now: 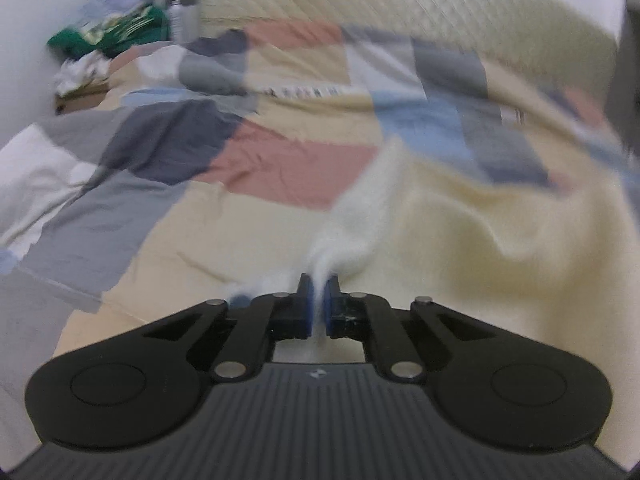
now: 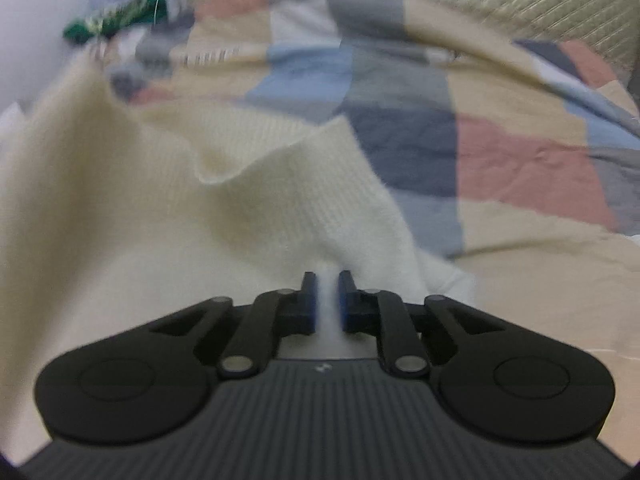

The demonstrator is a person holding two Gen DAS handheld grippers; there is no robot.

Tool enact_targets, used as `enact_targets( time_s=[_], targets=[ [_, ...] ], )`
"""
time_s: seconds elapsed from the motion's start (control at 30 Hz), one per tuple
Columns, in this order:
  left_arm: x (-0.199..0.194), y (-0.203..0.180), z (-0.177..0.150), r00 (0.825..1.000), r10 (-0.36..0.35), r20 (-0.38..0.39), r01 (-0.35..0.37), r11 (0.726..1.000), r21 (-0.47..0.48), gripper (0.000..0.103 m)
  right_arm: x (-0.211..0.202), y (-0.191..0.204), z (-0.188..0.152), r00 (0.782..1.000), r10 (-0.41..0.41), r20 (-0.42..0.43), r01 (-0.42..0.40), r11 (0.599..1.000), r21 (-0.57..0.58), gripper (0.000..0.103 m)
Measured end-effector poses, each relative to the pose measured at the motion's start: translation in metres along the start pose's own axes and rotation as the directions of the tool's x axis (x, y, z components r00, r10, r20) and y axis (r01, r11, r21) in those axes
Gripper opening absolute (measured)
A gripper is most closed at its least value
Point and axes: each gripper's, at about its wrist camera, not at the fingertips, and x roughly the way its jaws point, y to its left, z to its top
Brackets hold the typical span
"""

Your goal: Fold large clothes

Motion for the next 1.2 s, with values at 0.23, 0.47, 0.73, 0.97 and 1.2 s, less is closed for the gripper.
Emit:
enact_targets(
  time_s=[0.23, 0.47, 0.73, 0.97, 1.2],
  targets=[
    [-0.036, 0.028, 0.013, 0.993, -0.05, 0.106, 0.064, 0.988, -0.139, 0.006, -0.064, -0.034, 0.021, 0.979, -0.05, 0.195, 0.022, 0.989, 0.144, 0.011],
    [-0.011, 0.026, 0.007, 0.997, 0.041, 0.064, -0.031, 0.989, -0.145, 0.006, -0.025, -0.055, 0.013, 0.988, -0.124, 0.087, 0.106, 0.977, 0.187, 0.011],
    [0.011, 0.029, 0.003, 0.994, 0.111, 0.003, -0.11, 0.987, -0.12, 0.006, -0.013, -0.063, 0.004, 0.98, -0.195, 0.042, 0.184, 0.965, 0.186, 0.011],
    [0.029, 0.03, -0.003, 0.991, 0.118, -0.066, -0.124, 0.988, -0.096, 0.007, 0.007, -0.061, -0.007, 0.984, -0.179, -0.018, 0.18, 0.968, 0.173, 0.012],
    [0.014, 0.031, 0.0, 0.996, 0.076, -0.035, -0.08, 0.988, -0.133, 0.015, -0.003, -0.058, -0.005, 0.986, -0.165, 0.005, 0.16, 0.965, 0.206, 0.014]
  ],
)
